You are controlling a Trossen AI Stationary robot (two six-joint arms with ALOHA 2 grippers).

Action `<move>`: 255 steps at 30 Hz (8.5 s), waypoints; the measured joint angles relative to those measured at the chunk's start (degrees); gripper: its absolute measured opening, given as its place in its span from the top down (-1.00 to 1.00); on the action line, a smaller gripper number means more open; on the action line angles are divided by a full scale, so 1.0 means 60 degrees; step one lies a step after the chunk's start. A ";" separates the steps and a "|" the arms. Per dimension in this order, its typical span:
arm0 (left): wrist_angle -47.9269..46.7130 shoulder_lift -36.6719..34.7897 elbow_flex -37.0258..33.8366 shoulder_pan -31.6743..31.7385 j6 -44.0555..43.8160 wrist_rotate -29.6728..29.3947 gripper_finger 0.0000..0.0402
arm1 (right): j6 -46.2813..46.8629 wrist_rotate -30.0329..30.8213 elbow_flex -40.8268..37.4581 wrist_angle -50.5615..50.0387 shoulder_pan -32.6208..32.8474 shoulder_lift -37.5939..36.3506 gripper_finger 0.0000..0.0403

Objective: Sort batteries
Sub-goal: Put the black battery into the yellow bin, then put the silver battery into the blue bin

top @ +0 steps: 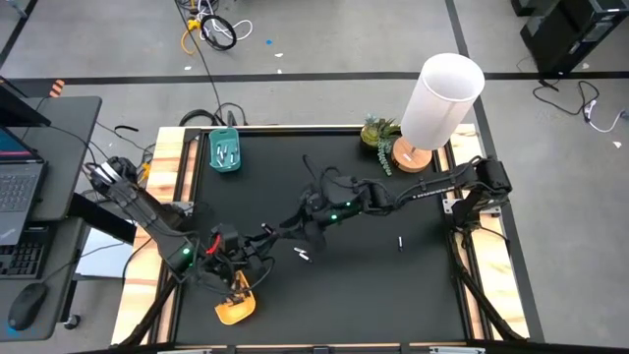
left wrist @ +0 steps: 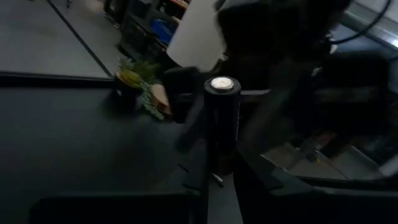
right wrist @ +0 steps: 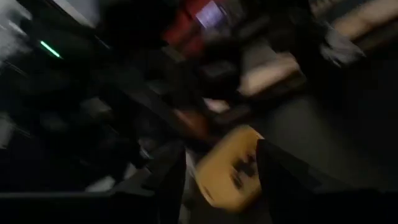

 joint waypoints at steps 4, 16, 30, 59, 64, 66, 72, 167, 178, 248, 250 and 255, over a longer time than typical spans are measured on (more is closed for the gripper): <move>-0.0080 -0.0133 0.0004 -0.0417 -0.0414 0.0585 0.71 | -0.0387 0.0273 -0.0007 -0.1339 -0.0155 -0.0111 0.11; -0.3629 0.0271 0.0004 -0.2505 -0.6316 0.6937 0.71 | -0.0954 0.0450 -0.0004 -0.3441 -0.0418 -0.0161 0.11; -0.6740 0.1413 0.0000 -0.3186 -0.9953 0.9461 0.58 | -0.1030 0.0491 0.0000 -0.2909 -0.0414 -0.0161 0.18; -0.6843 0.1657 0.1166 -0.1652 -0.7709 0.6510 0.12 | -0.1367 0.0319 0.0007 -0.6206 -0.0873 -0.1389 0.21; -0.6909 0.1657 0.1166 -0.0628 -0.6637 0.5831 0.12 | -0.1123 0.0426 -0.0109 -0.7734 -0.0886 -0.1382 0.21; -0.6915 0.1657 0.1166 -0.0199 -0.6347 0.5860 0.13 | -0.0894 0.0457 -0.0358 -0.8085 -0.0701 -0.1462 0.23; -0.5919 0.1660 0.1162 0.0864 -0.4260 0.6088 0.18 | -0.0204 0.1618 -0.1020 -1.0400 0.0295 -0.1844 0.33; 0.3655 0.1667 0.1158 0.3982 0.2687 0.7672 0.03 | -0.0046 0.5676 -0.5622 0.2123 0.1779 -0.6085 1.00; 0.4802 0.1667 0.1158 0.4581 0.3928 0.8376 -0.06 | -0.0029 0.5272 -0.4878 0.1638 0.1721 -0.5250 1.00; -0.6982 -0.2010 0.0887 1.3697 0.3918 1.0825 0.80 | -0.2939 0.0916 -0.4870 -0.2289 -0.2549 -0.6947 0.50; -0.6829 -0.2004 0.0614 1.4301 0.4096 1.1155 0.79 | -0.3125 0.0914 -0.4870 -0.2272 -0.2549 -0.6904 0.50; -0.6683 -0.1825 -0.0173 1.5430 0.4354 1.1563 0.79 | -0.3031 0.0917 -0.4870 -0.2008 -0.2683 -0.6900 0.50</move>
